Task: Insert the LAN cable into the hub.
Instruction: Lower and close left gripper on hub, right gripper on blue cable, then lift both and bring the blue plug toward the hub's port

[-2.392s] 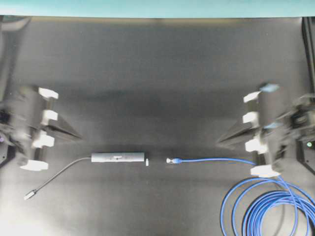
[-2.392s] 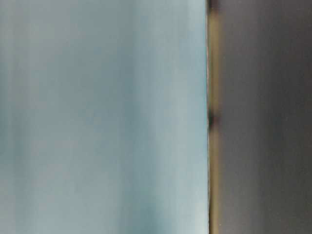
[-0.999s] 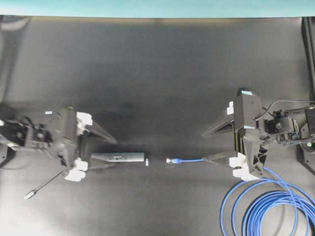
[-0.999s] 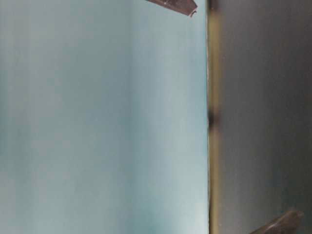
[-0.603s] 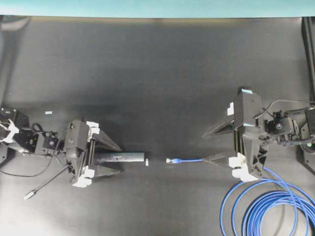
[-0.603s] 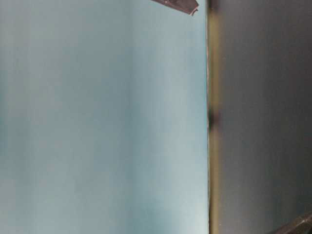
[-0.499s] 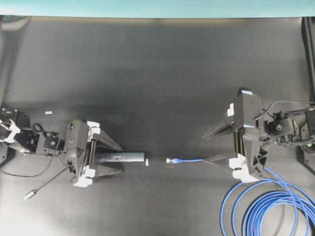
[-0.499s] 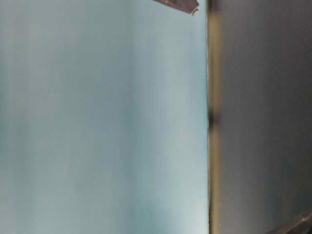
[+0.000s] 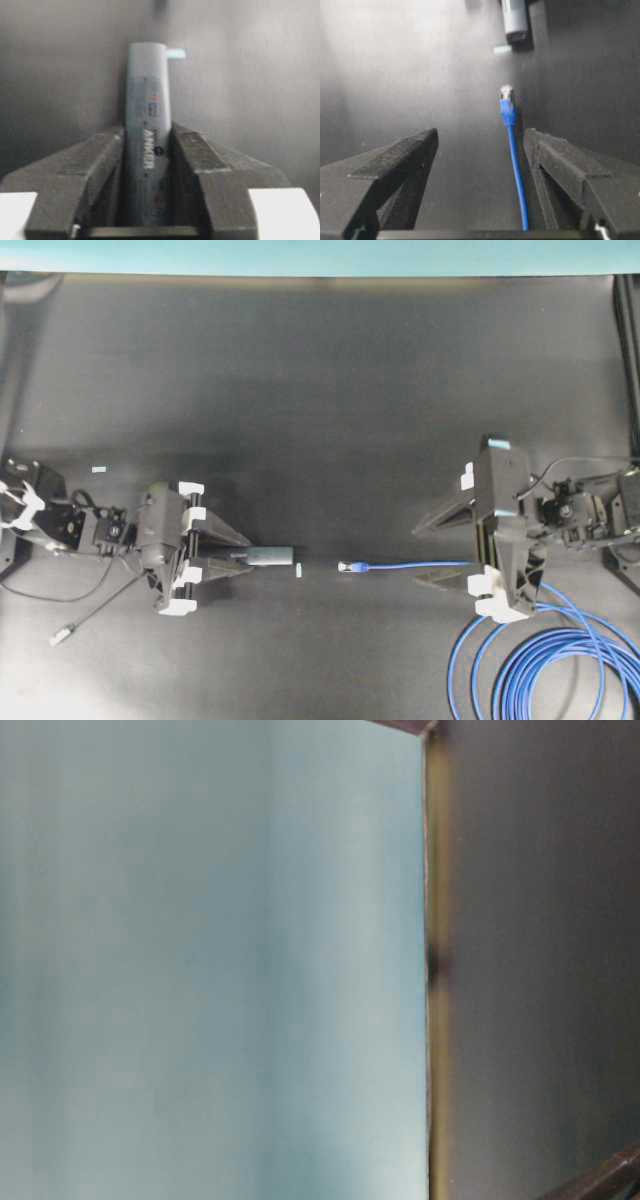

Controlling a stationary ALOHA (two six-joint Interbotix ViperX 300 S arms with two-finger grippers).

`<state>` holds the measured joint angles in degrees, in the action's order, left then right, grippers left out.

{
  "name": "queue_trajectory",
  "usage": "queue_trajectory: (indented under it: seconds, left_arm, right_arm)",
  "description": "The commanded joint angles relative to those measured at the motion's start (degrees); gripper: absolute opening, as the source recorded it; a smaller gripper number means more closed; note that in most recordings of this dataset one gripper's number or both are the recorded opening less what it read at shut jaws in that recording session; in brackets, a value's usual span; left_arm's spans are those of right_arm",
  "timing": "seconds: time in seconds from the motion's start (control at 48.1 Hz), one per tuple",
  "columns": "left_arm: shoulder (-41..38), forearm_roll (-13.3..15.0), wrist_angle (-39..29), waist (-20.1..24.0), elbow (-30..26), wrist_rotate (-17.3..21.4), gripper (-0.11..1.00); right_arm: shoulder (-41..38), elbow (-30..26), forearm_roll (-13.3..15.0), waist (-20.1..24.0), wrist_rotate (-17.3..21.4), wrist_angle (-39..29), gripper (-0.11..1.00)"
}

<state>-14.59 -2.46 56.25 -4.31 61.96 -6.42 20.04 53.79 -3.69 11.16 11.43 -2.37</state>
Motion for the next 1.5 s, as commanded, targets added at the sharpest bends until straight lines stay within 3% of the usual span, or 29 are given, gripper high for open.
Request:
queue_trajectory:
  seconds: [0.0,0.229,0.458,0.603,0.791,1.061,1.331,1.477]
  left_arm:
    - [2.55,-0.18,-2.99,0.53,-0.53,-0.18,0.28]
    - [9.93,-0.18,-15.12,0.44,-3.52,-0.70,0.28]
    - [18.19,-0.18,-33.93,-0.09,-8.00,-1.32,0.28]
    - [21.71,-0.09,-42.28,-0.53,-9.93,-1.32,0.28]
    - [22.85,-0.18,-44.21,-0.88,-10.02,-1.76,0.28]
    - [22.85,-0.18,-44.47,-1.14,-9.93,-3.25,0.28]
    - [22.94,-0.18,-44.47,-1.14,-9.84,-3.25,0.28]
    - [22.94,-0.18,-44.47,-1.14,-9.67,-3.25,0.28]
  right_arm:
    - [-1.41,0.26,0.09,0.26,0.18,3.43,0.67]
    - [-8.79,0.70,0.26,0.62,-0.53,11.95,0.67]
    - [-18.63,0.79,0.53,0.97,-0.70,22.59,0.67]
    - [-24.43,0.70,0.53,0.79,-0.70,29.36,0.67]
    - [-28.56,0.09,0.53,0.35,-1.05,32.26,0.67]
    - [-29.62,-0.97,0.26,-1.85,-3.96,32.17,0.67]
    - [-30.94,-1.85,0.18,-2.29,-4.13,31.99,0.66]
    - [-31.73,-2.20,0.26,-2.02,-4.22,31.90,0.61]
